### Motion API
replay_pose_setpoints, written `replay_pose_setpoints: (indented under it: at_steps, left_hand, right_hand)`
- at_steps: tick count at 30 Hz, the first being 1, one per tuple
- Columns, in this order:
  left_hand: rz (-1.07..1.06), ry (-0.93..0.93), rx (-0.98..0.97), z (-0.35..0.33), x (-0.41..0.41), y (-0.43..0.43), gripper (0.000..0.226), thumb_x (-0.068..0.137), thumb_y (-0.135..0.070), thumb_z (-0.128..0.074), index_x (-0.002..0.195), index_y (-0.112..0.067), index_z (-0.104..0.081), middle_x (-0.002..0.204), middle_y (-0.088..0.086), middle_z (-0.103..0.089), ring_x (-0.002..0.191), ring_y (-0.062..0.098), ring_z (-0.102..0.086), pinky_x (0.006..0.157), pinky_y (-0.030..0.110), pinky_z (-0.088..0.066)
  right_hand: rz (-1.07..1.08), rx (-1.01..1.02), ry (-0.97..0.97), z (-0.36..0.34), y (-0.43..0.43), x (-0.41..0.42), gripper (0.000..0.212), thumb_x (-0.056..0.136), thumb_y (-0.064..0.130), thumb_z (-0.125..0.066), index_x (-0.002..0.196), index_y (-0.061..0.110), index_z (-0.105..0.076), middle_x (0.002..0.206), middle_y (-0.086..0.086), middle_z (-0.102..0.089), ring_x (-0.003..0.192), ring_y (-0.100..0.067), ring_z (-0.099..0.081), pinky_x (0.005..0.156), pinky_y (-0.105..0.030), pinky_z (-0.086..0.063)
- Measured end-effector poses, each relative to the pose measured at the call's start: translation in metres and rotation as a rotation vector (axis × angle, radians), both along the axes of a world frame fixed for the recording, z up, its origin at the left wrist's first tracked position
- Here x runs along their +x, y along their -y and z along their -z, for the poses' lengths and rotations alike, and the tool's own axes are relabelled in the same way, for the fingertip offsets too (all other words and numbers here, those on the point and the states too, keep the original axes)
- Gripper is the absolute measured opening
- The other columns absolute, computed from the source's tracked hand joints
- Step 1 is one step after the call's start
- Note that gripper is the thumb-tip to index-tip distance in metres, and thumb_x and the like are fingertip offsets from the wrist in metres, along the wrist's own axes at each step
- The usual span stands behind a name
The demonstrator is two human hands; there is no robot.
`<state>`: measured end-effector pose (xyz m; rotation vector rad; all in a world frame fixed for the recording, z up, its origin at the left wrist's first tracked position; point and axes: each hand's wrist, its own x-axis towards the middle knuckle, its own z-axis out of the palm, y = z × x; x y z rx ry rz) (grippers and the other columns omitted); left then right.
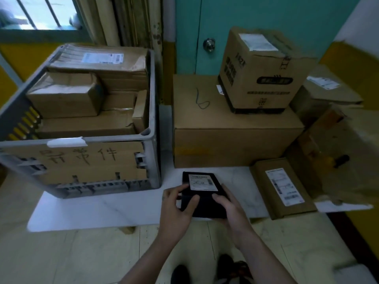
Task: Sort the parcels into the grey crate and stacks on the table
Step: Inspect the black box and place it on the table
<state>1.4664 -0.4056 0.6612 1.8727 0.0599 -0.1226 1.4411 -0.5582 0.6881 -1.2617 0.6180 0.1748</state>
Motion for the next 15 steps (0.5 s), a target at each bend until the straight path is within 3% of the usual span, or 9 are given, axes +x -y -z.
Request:
replay_pose_setpoints:
  at_steps: [3, 7, 12, 15]
  left_hand:
    - [0.03, -0.057, -0.043, 0.004, -0.005, -0.005, 0.047, 0.084, -0.037, -0.076, 0.122, -0.048, -0.051, 0.122, -0.017, -0.045, 0.113, -0.008, -0.047, 0.093, 0.022, -0.048]
    - [0.009, -0.086, -0.074, 0.006, -0.009, -0.002, 0.055, 0.083, -0.034, -0.078, 0.122, -0.053, -0.046, 0.124, -0.02, -0.045, 0.112, -0.013, -0.046, 0.102, 0.024, -0.042]
    - [-0.081, -0.081, -0.099, 0.005, -0.003, 0.006, 0.049, 0.084, -0.029, -0.079, 0.122, -0.046, -0.053, 0.123, -0.017, -0.052, 0.112, -0.013, -0.047, 0.106, 0.032, -0.045]
    - [-0.094, -0.079, -0.124, 0.0, 0.002, 0.008, 0.047, 0.086, -0.029, -0.077, 0.127, -0.04, -0.056, 0.125, -0.017, -0.054, 0.117, -0.006, -0.051, 0.105, 0.034, -0.048]
  right_hand:
    - [0.03, 0.011, 0.011, 0.005, -0.001, -0.004, 0.047, 0.088, 0.023, -0.07, 0.132, 0.033, -0.059, 0.118, 0.005, -0.072, 0.11, -0.017, -0.067, 0.101, -0.045, -0.051]
    - [0.047, -0.086, 0.062, 0.009, -0.005, -0.01, 0.061, 0.074, 0.036, -0.076, 0.132, 0.037, -0.058, 0.129, 0.012, -0.063, 0.117, -0.01, -0.061, 0.104, -0.044, -0.05]
    - [-0.045, -0.183, 0.12, 0.014, 0.002, -0.006, 0.062, 0.084, 0.011, -0.075, 0.137, 0.032, -0.051, 0.132, 0.007, -0.059, 0.106, -0.004, -0.065, 0.079, -0.032, -0.06]
    - [-0.025, -0.215, 0.148, 0.011, 0.002, -0.003, 0.058, 0.085, 0.015, -0.074, 0.134, 0.035, -0.051, 0.131, 0.009, -0.059, 0.105, -0.005, -0.065, 0.074, -0.03, -0.06]
